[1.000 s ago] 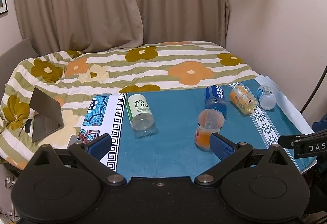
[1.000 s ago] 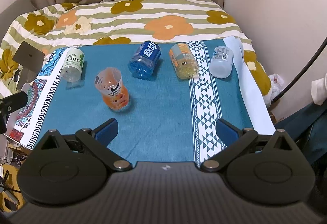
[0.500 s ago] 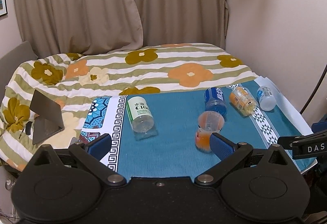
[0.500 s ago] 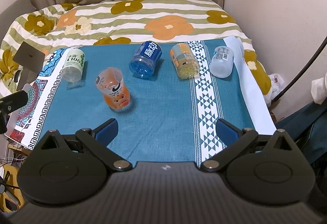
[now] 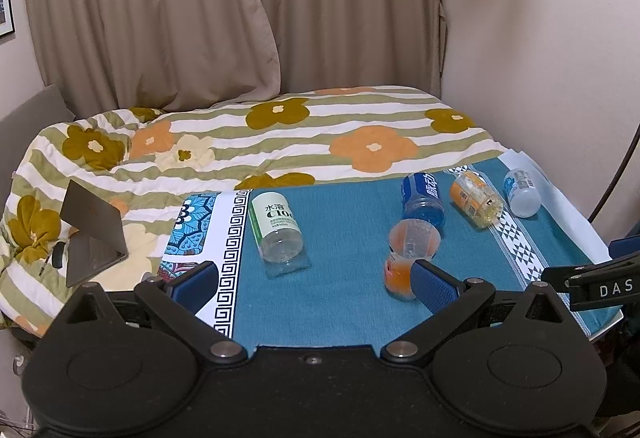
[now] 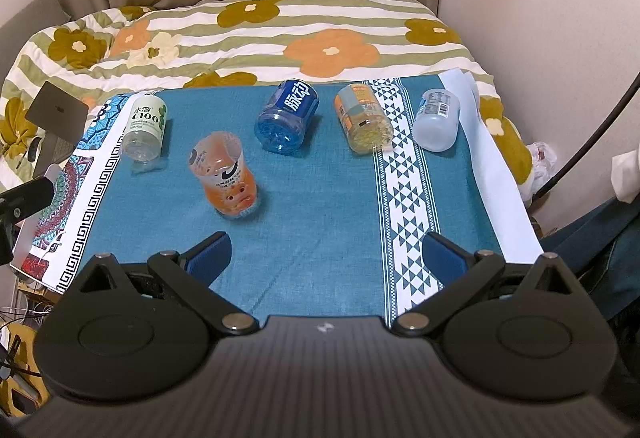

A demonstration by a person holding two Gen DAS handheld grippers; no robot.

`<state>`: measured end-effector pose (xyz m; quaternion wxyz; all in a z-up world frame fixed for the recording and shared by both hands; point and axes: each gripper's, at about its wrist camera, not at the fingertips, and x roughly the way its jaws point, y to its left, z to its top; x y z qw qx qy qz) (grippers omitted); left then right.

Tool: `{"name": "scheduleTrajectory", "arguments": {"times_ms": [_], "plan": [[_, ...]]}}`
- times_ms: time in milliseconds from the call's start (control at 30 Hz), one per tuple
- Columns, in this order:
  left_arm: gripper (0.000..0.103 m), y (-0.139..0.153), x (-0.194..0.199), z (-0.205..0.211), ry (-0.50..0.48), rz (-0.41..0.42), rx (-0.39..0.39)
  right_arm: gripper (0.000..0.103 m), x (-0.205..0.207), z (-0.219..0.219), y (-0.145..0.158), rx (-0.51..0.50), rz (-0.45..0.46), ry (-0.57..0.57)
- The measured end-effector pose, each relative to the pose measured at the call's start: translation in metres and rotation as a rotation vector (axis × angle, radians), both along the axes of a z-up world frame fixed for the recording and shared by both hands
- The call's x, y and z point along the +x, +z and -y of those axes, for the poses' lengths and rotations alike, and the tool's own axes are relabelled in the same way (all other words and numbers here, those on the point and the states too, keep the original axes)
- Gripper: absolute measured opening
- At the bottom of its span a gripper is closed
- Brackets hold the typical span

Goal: Flip cup upright

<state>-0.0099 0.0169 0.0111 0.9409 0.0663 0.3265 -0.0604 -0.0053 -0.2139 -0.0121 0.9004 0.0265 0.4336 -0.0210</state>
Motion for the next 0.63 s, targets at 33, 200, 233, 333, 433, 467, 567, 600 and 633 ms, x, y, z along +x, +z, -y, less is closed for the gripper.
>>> {"name": "scheduleTrajectory", "arguments": {"times_ms": [33, 200, 233, 333, 433, 467, 567, 600, 633], "plan": [[0.103, 0.0001, -0.0001, -0.0001, 0.000, 0.001, 0.000, 0.103, 0.0002, 0.0000, 0.0000, 0.000, -0.001, 0.000], [0.103, 0.0011, -0.0009, -0.0004, 0.000, 0.009, -0.003, 0.103, 0.0001, -0.0001, 0.0000, -0.001, -0.001, -0.001], [0.103, 0.0012, -0.0014, -0.0009, 0.000, 0.012, -0.002, 0.103, 0.0001, 0.0000, 0.0000, -0.001, 0.000, -0.001], [0.103, 0.0018, -0.0031, -0.0004, -0.001, 0.025, 0.002, 0.103, 0.0003, 0.0002, 0.0000, 0.000, 0.000, -0.001], [0.103, 0.0017, -0.0033, 0.0000, 0.002, 0.030, 0.005, 0.103, -0.0002, -0.0003, 0.0000, 0.000, 0.000, -0.002], [0.103, 0.0016, -0.0035, -0.0001, -0.002, 0.033, 0.005, 0.103, -0.0001, -0.0003, 0.0000, 0.000, 0.000, -0.002], [0.103, 0.0022, -0.0040, 0.0001, -0.009, 0.045, 0.003, 0.103, 0.0000, -0.0002, -0.0003, 0.001, 0.000, -0.003], [0.103, 0.0022, -0.0035, 0.0004, -0.009, 0.048, 0.002, 0.103, 0.0001, -0.0001, -0.0003, 0.000, -0.001, -0.002], [0.103, 0.0022, -0.0028, 0.0010, -0.008, 0.049, 0.003, 0.103, 0.0000, 0.0000, -0.0003, 0.000, -0.001, -0.002]]}}
